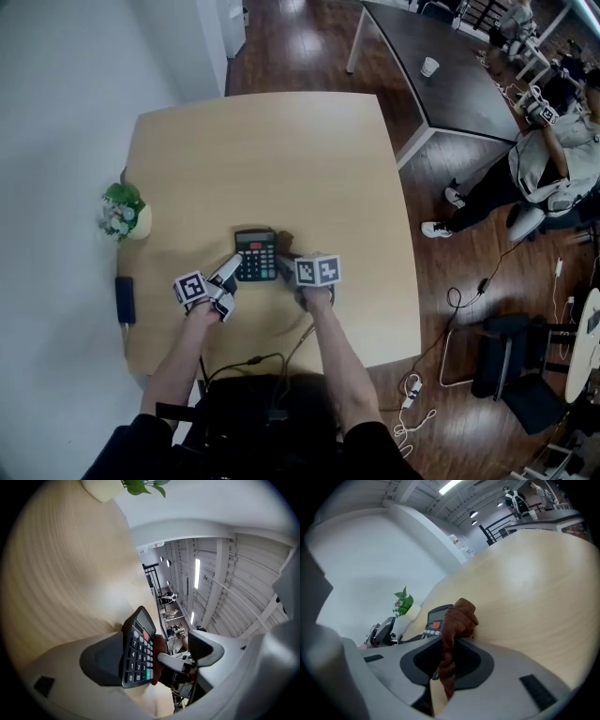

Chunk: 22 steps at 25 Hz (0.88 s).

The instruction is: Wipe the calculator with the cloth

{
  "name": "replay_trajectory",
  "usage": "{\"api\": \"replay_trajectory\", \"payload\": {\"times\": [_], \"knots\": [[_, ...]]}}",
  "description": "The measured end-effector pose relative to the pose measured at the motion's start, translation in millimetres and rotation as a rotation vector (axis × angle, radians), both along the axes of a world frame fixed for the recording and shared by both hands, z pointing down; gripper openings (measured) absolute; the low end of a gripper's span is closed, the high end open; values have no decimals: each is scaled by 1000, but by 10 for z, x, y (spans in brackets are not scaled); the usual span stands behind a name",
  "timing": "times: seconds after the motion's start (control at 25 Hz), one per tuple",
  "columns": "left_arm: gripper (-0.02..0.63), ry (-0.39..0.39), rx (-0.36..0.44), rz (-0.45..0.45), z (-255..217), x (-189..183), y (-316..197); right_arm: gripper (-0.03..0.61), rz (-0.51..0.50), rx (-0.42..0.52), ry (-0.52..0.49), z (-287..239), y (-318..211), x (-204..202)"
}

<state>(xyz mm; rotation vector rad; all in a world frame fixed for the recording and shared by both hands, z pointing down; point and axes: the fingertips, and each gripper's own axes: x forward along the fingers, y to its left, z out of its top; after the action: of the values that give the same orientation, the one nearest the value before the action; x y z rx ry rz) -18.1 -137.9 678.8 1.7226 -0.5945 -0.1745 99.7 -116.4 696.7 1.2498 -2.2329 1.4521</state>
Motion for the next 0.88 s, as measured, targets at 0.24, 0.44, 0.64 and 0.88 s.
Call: {"api": "replay_trajectory", "payload": {"times": [0.24,0.44,0.64,0.88], "knots": [[434,46,-22,-62,-26,-12,-514,60,-13,-16,6,17,-463,-30],[434,28,-19,-8,-67,-32,-521,60,42,-32,43,-68,-457,132],[430,35,-12,43,-79,-16,-373,60,8,-34,63,-58,-399,65],[428,-4,-27,42,-22,-23,-319,60,-11,-39,69,-3,-429,20]]}}
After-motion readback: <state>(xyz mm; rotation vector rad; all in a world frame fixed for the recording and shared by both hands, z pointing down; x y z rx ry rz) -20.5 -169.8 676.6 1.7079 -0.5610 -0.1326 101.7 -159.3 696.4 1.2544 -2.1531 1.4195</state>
